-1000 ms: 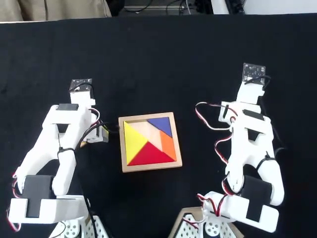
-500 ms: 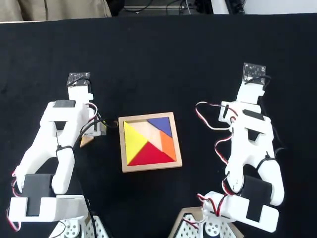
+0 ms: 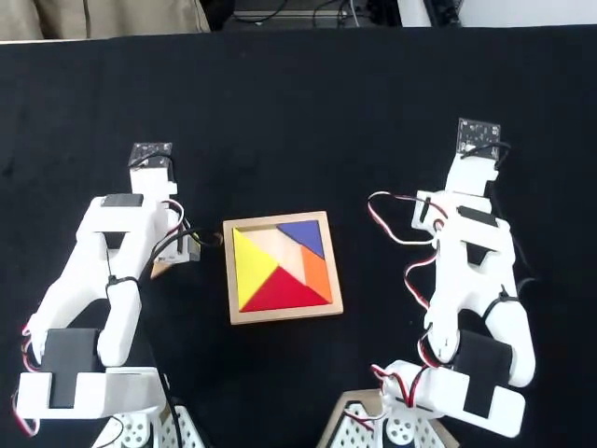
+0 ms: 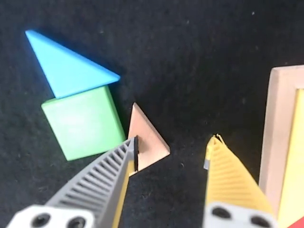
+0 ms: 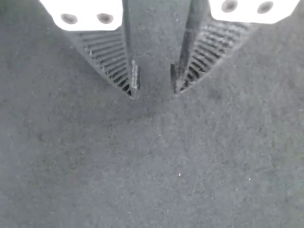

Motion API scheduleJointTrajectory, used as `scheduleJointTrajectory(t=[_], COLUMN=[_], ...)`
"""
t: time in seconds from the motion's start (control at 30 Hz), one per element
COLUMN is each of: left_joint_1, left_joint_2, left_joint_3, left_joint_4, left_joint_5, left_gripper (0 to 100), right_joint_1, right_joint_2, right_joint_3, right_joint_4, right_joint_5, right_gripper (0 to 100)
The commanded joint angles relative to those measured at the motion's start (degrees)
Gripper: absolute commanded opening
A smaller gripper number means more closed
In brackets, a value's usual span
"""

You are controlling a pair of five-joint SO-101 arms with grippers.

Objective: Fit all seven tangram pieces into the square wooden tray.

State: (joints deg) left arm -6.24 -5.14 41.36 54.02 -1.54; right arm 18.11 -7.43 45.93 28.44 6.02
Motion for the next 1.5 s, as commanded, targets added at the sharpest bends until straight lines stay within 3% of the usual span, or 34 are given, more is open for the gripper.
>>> scheduleJointTrajectory(t=[0.0,0.53,0.97,1.1,1.47], left_joint_1=[-2.2,-4.4,-1.5,2.2,1.2], left_joint_2=[-0.7,2.5,-14.4,-11.7,-0.3], left_joint_3=[-0.2,-1.4,-0.6,0.7,-0.2], left_joint_4=[-0.6,-3.7,5.1,4.2,-0.5], left_joint_5=[-1.0,-3.3,-3.8,-6.8,-5.4], left_gripper=[24,24,25,25,25], right_joint_1=[-0.8,-0.8,-0.8,-0.8,-0.8], right_joint_2=[0.1,0.1,0.1,0.1,0.1], right_joint_3=[-0.1,-0.1,-0.1,-0.1,-0.1], right_joint_4=[-1.2,-1.2,-1.2,-1.2,-1.2], right_joint_5=[0.4,0.4,0.4,0.4,0.4], right_gripper=[12.4,12.4,12.4,12.4,12.4])
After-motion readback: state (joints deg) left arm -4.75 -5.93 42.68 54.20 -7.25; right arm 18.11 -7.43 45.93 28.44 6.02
